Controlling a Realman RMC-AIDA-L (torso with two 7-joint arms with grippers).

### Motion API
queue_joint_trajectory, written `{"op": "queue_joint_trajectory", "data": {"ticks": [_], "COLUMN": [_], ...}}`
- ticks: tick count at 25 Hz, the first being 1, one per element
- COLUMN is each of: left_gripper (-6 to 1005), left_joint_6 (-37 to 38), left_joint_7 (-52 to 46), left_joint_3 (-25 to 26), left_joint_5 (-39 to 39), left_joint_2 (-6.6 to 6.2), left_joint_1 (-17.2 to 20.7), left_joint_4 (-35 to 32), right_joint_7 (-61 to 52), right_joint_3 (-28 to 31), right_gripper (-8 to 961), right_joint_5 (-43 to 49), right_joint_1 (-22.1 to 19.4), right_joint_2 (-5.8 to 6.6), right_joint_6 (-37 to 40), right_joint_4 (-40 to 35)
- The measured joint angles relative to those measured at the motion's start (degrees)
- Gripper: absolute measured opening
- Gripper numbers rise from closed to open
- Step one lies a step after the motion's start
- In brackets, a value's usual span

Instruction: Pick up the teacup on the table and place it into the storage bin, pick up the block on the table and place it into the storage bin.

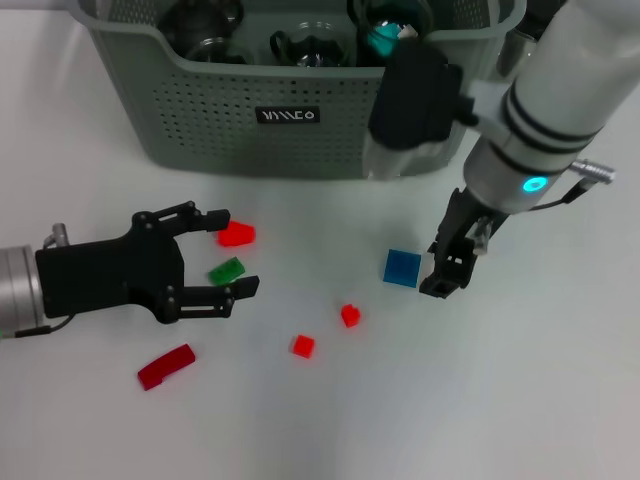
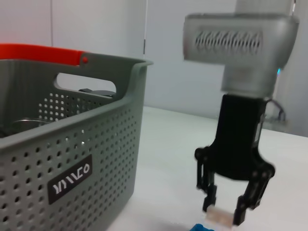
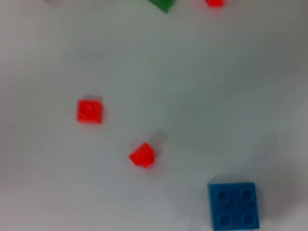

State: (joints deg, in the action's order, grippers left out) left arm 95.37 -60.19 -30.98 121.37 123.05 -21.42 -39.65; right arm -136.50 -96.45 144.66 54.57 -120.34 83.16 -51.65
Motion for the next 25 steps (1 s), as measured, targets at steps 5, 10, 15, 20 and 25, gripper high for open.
{"op": "queue_joint_trajectory", "data": {"ticks": [5,10,15,20,25], "left_gripper": [887,888,887,887,888], "left_joint_6": [0.82,1.86,1.95,2.04,2.02], "left_joint_7": [-1.08,-1.08,-1.08,-1.08,-1.07], "left_joint_3": [0.48,1.57,1.6,1.63,1.63], "left_joint_5": [-0.07,-0.15,-0.17,-0.17,-0.17], "left_joint_2": [-0.19,-0.21,-0.29,-0.42,-0.47], "left_joint_1": [0.03,-0.02,-0.19,-0.54,-0.81], "left_joint_4": [-0.62,-0.7,-0.7,-0.7,-0.7], "right_joint_7": [-0.76,-2.33,-3.09,-3.27,-3.19], "right_joint_3": [9.38,22.43,36.58,38.71,34.36], "right_gripper": [425,425,424,424,424], "right_joint_5": [0.33,-1.43,-1.98,3.6,11.26], "right_joint_1": [-1.7,0.45,7.62,11.52,13.15], "right_joint_2": [0.16,0.15,0.42,0.64,0.59], "right_joint_6": [13.28,23.14,20.96,7.23,-9.1], "right_joint_4": [-12.64,-28.65,-32.76,-29.61,-17.42]}}
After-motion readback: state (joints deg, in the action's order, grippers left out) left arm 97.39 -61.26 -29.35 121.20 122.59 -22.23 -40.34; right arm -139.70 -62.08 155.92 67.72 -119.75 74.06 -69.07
